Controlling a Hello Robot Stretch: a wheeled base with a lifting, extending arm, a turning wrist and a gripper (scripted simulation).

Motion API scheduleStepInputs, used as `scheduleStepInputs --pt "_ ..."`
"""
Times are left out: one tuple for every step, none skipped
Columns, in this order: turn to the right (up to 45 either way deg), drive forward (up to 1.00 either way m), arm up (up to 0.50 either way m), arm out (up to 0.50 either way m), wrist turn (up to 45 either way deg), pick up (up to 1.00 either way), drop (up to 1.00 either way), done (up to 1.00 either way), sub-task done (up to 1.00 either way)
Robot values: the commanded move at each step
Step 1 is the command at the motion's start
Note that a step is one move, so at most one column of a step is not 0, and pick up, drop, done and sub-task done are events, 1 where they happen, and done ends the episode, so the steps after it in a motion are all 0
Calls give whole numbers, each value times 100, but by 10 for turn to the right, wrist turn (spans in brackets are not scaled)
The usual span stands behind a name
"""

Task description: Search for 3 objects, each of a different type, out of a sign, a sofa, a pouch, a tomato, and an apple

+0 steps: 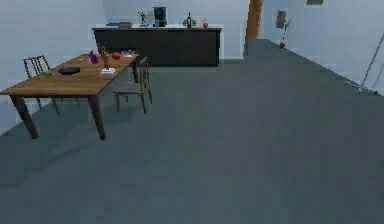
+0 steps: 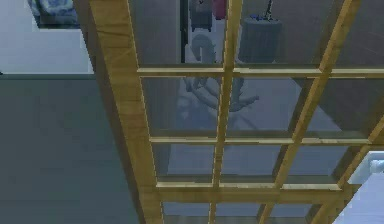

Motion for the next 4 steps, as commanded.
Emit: scheduleStepInputs --pt "90 0 0 0 0 0 0 0 0" --pt "0 35 0 0 0 0 0 0 0" --pt "-450 0 0 0 0 0 0 0 0" --pt "-90 0 0 0 0 0 0 0 0"
